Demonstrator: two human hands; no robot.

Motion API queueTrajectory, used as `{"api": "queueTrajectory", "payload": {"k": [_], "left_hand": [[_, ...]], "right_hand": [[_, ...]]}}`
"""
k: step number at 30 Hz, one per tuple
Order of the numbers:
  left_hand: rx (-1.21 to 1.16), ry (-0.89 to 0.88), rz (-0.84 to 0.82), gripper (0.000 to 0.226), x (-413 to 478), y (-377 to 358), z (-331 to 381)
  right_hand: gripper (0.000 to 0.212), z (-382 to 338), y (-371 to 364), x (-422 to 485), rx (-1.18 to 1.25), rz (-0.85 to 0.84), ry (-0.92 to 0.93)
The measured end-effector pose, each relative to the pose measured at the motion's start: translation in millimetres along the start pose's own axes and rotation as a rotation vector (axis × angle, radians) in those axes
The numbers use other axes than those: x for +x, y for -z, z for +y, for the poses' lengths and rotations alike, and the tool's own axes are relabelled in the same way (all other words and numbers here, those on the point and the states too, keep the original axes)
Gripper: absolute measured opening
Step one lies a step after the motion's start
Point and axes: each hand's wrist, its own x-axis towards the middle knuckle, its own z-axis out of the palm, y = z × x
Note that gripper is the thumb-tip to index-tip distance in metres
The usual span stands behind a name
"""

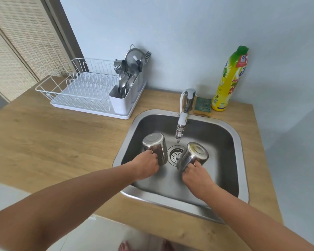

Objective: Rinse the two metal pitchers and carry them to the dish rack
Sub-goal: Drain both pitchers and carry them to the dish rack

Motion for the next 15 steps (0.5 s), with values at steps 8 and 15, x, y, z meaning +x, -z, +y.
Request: {"api": "queueTrajectory", "payload": {"k": [8, 15], "left_hand": [[-1.507, 0.721, 0.436, 0.019, -13, -12, -9], [-2.273, 0.584, 0.543, 0.014, -51, -14, -10]], "right_hand": [[0.022, 20, 8, -22, 1.382, 0.213, -0.784], [0.034, -14, 41, -66, 2.286, 0.516, -1.145]]}}
